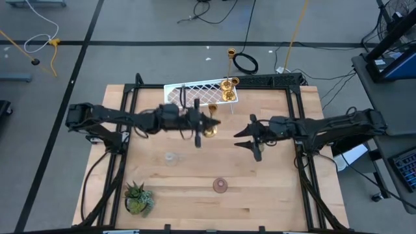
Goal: Pick & Place candle stick holders
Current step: Put the golden candle holder on the shelf
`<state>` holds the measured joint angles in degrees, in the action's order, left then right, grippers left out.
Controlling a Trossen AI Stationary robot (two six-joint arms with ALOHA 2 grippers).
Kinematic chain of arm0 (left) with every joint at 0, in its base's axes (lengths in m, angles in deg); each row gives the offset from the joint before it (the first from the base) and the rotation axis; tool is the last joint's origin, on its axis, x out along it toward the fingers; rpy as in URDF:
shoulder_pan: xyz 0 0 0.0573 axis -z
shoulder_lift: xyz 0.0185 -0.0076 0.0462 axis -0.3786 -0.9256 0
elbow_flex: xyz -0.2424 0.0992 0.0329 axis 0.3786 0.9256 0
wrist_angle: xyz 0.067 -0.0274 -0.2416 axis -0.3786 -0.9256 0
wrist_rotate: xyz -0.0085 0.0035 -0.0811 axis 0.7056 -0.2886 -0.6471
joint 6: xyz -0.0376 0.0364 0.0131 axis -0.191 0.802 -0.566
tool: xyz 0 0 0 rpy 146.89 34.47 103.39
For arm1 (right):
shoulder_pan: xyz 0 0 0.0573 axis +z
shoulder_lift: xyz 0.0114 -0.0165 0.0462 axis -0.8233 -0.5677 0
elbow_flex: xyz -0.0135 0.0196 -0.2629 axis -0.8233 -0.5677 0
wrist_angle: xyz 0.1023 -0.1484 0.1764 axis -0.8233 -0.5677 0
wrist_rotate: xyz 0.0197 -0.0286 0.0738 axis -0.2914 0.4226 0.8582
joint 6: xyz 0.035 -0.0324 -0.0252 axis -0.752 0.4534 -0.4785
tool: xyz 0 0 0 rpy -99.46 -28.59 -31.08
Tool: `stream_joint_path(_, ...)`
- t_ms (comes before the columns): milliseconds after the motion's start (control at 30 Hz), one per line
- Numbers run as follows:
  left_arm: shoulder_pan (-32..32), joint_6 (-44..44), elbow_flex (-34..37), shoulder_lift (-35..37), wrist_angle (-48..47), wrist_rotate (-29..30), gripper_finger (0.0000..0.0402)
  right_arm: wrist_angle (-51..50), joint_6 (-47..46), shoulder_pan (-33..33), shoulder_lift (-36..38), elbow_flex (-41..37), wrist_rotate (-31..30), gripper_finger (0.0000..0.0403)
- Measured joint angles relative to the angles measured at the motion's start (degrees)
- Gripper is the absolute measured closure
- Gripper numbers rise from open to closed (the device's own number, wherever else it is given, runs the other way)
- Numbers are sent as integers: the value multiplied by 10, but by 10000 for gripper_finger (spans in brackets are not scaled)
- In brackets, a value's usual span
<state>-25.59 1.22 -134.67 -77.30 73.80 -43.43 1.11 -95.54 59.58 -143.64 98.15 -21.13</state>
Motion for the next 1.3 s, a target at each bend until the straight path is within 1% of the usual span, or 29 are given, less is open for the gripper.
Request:
stream_joint_path(133, -71, -35, 0, -2, 47, -70, 400, 78, -5, 1, 0, -53, 0, 250)
stream_joint_path(200, -102, -37, -1, -13, 74, -80, 400, 123, -4, 1, 0, -78, 0, 250)
stream_joint_path(267, -131, -17, 0, -28, 88, -89, 400, 169, 5, 1, 0, -104, 0, 250)
stream_joint_path(367, -165, -3, -5, -55, 124, -123, 400, 239, 22, 1, 0, -144, 0, 250)
stream_joint_path(567, -213, -3, -48, -130, 127, -128, 400, 367, 31, 0, 0, -221, -2, 250)
stream_joint_path(733, -243, 4, -72, -154, 133, -124, 400, 458, 30, 0, 0, -281, -2, 250)
stream_joint_path(900, -261, 2, -78, -173, 130, -121, 400, 519, 37, 0, 0, -324, -3, 250)
stream_joint_path(1067, -266, -10, -80, -209, 174, -122, 400, 541, 51, 0, 0, -338, -3, 250)
stream_joint_path(1300, -267, -24, -113, -247, 175, -122, 400, 545, 66, 0, 0, -338, -3, 250)
